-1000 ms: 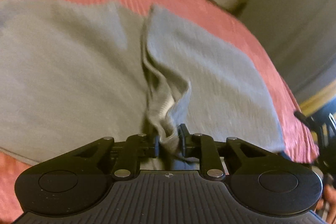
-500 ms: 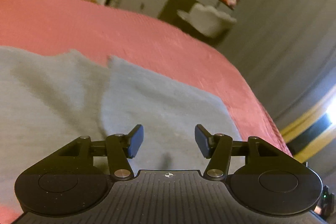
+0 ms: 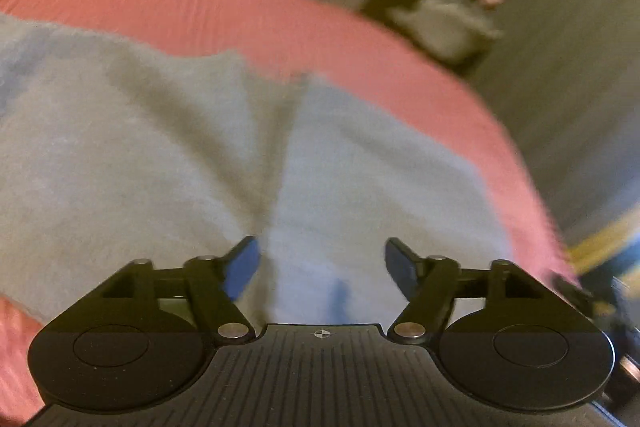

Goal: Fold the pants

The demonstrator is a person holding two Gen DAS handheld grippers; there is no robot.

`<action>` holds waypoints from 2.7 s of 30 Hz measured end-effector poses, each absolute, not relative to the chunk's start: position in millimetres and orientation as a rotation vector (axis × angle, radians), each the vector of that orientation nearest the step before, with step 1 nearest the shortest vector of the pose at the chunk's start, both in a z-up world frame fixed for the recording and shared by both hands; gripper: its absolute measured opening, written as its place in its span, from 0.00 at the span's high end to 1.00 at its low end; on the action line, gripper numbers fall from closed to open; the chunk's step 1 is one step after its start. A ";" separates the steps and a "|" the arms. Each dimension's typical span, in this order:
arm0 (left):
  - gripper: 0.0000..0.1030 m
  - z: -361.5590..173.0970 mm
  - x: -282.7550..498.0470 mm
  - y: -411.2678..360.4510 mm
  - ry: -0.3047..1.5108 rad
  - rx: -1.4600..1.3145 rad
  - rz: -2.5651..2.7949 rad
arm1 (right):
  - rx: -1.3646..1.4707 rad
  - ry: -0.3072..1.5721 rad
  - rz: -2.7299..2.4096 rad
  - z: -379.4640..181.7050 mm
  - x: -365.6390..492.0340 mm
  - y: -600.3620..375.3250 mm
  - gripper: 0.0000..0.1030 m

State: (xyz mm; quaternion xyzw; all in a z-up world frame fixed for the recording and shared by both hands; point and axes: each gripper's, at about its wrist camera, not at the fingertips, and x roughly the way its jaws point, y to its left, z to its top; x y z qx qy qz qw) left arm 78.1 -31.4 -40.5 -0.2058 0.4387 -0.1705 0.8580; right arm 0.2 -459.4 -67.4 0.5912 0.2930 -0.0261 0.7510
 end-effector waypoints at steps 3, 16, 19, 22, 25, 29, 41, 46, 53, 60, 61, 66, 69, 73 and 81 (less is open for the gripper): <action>0.23 -43.5 56.0 -50.0 0.942 -0.452 -0.479 | 1.296 0.722 0.035 -73.2 7.8 -435.8 0.06; 0.45 -49.5 50.5 -39.0 1.048 -0.375 -0.479 | 1.247 0.705 -0.026 -67.1 -7.5 -442.8 0.06; 0.36 -48.3 40.4 -42.9 1.045 -0.328 -0.486 | 1.218 0.709 -0.020 -64.1 -3.9 -439.8 0.05; 0.36 -50.6 38.3 -46.9 1.046 -0.257 -0.436 | 1.214 0.709 -0.010 -63.8 -4.6 -442.1 0.05; 0.39 -51.3 38.8 -49.8 1.028 -0.213 -0.411 | 1.212 0.711 -0.010 -64.1 -4.2 -441.4 0.05; 0.43 -49.6 33.8 -52.5 1.014 -0.162 -0.406 | 1.223 0.709 -0.008 -63.5 -4.9 -442.2 0.05; 0.96 -52.1 38.8 -47.1 0.950 -0.107 -0.246 | 1.128 0.696 -0.027 -52.2 -6.6 -434.3 0.66; 0.95 -52.9 43.4 -19.2 1.006 -0.244 -0.106 | 1.145 0.775 -0.198 -54.0 -17.0 -445.3 0.66; 0.46 2.4 24.8 -54.0 0.722 -0.067 -0.183 | 0.889 0.638 -0.305 10.4 -33.4 -434.9 0.47; 0.64 -57.9 58.8 -93.1 0.952 0.076 -0.209 | 0.806 0.780 -0.053 -19.2 15.5 -407.1 0.60; 0.67 -69.5 58.8 -88.9 0.984 0.096 -0.171 | 0.794 0.834 -0.078 -31.7 18.0 -408.9 0.80; 0.54 -61.7 54.5 -65.2 0.977 -0.006 -0.128 | 0.886 0.780 -0.151 -24.5 12.4 -437.2 0.92; 0.50 -65.8 53.5 -63.9 0.986 -0.014 -0.115 | 0.746 0.670 -0.125 3.1 16.8 -422.9 0.40; 0.44 -60.6 52.4 -64.7 0.982 -0.003 -0.103 | 0.482 0.718 -0.151 -9.3 44.1 -394.0 0.29; 0.43 -51.2 59.5 -37.8 0.996 -0.136 -0.068 | 0.107 0.799 -0.148 -41.1 54.8 -343.6 0.03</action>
